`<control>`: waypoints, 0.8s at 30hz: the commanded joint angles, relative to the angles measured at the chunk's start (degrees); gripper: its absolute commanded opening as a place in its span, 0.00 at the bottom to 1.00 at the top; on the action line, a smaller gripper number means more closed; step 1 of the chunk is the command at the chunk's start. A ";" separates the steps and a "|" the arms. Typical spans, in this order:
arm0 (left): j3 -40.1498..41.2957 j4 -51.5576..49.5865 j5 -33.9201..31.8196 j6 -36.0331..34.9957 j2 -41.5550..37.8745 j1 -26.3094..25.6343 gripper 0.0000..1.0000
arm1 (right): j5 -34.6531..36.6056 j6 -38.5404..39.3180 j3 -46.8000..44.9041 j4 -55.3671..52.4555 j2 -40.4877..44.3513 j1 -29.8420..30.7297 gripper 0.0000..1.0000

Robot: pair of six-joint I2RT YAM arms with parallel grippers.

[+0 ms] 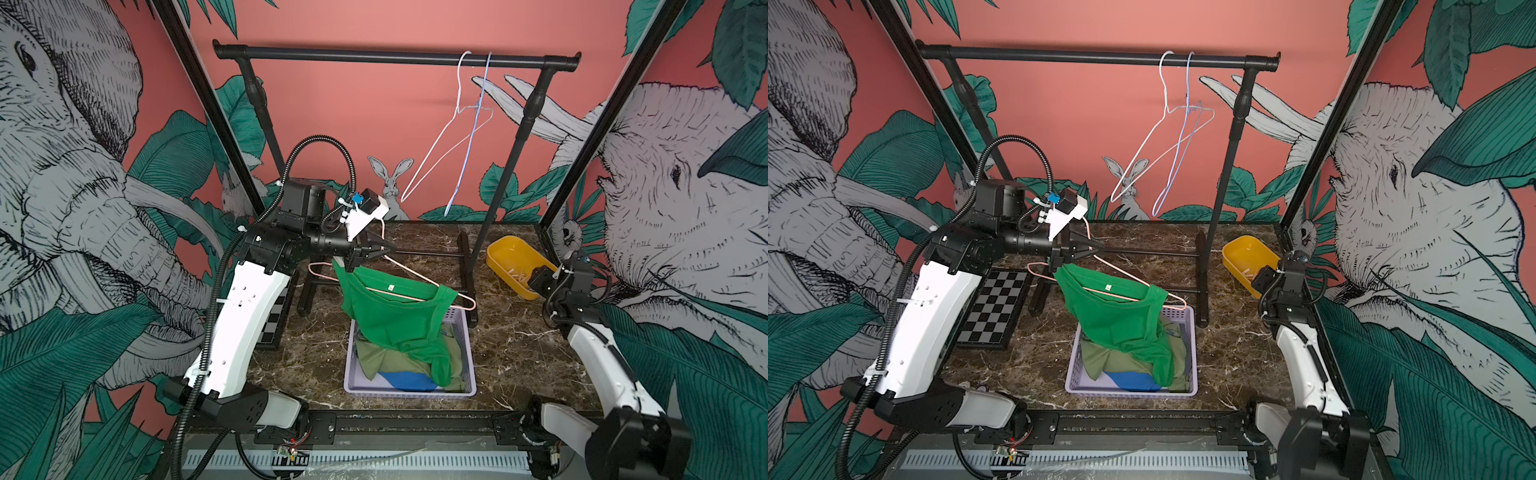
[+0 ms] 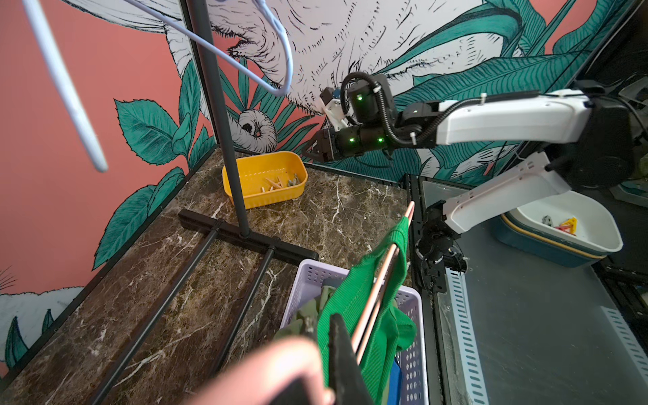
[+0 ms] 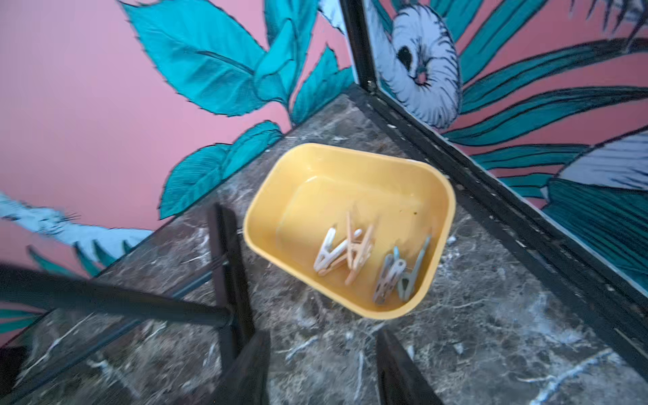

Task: Remove the clothespins securing tank tops to the hanger
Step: Place the clothespin in the storage box, then adjust the hanger.

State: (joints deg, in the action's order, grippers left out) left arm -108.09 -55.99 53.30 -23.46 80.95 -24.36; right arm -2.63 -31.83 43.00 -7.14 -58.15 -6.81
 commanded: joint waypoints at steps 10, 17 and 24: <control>1.50 -2.10 -1.83 -3.90 -3.09 -0.25 0.06 | -18.49 4.75 10.22 -15.11 16.50 19.29 0.46; 3.65 -2.42 -0.88 -5.47 -2.73 -0.25 0.06 | -24.84 5.96 19.01 -12.86 12.69 32.82 0.44; 4.12 -0.62 1.56 -3.24 -1.60 -0.24 0.06 | -22.04 12.75 29.50 -13.46 2.92 48.39 0.44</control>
State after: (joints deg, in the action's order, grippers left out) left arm -104.42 -57.52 52.03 -26.83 79.61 -24.36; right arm -24.67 -23.09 69.65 -21.71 -53.10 38.00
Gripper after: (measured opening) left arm 0.068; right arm 0.442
